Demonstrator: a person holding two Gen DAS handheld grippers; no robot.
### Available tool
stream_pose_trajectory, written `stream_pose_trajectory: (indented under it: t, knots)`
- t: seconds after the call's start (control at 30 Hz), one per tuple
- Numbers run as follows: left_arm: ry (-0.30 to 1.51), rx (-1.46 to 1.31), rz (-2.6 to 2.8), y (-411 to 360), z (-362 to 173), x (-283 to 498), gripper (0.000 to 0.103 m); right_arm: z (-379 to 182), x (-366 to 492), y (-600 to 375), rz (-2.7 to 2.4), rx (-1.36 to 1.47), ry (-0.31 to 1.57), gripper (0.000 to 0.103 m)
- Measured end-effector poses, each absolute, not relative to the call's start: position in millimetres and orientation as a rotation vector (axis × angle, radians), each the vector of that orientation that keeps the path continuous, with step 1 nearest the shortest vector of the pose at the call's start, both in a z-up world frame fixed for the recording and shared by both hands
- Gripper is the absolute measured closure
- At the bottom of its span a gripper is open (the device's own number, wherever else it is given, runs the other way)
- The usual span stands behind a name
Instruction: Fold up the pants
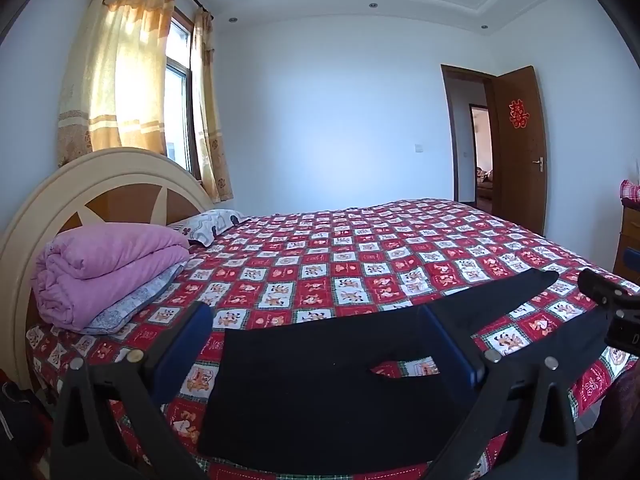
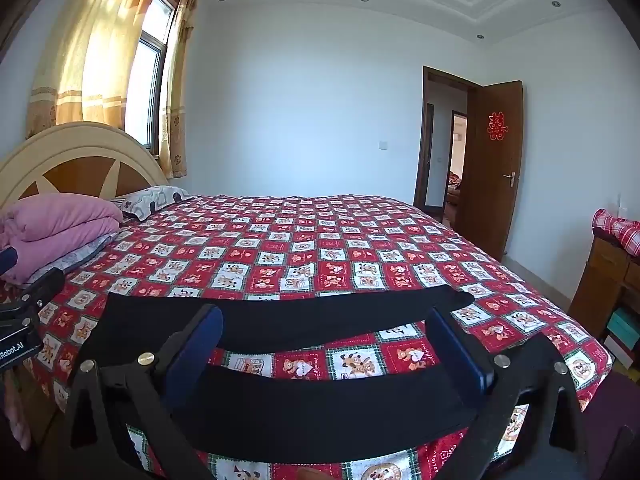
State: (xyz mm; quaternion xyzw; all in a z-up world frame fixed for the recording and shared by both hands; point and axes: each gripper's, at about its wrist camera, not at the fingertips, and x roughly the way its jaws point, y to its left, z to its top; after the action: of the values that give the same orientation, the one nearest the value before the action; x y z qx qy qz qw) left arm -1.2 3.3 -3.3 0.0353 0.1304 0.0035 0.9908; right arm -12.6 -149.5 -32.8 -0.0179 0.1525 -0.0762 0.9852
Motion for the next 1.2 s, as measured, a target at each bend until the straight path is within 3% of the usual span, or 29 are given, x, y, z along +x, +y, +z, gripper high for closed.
stream_pose_trajectory:
  t: [1.2]
  knots:
    - [0.283,0.051,0.018,14.3,-6.8,3.5,0.000,-42.3,-10.9,-141.7,-0.132,-0.044,0.323,0.001]
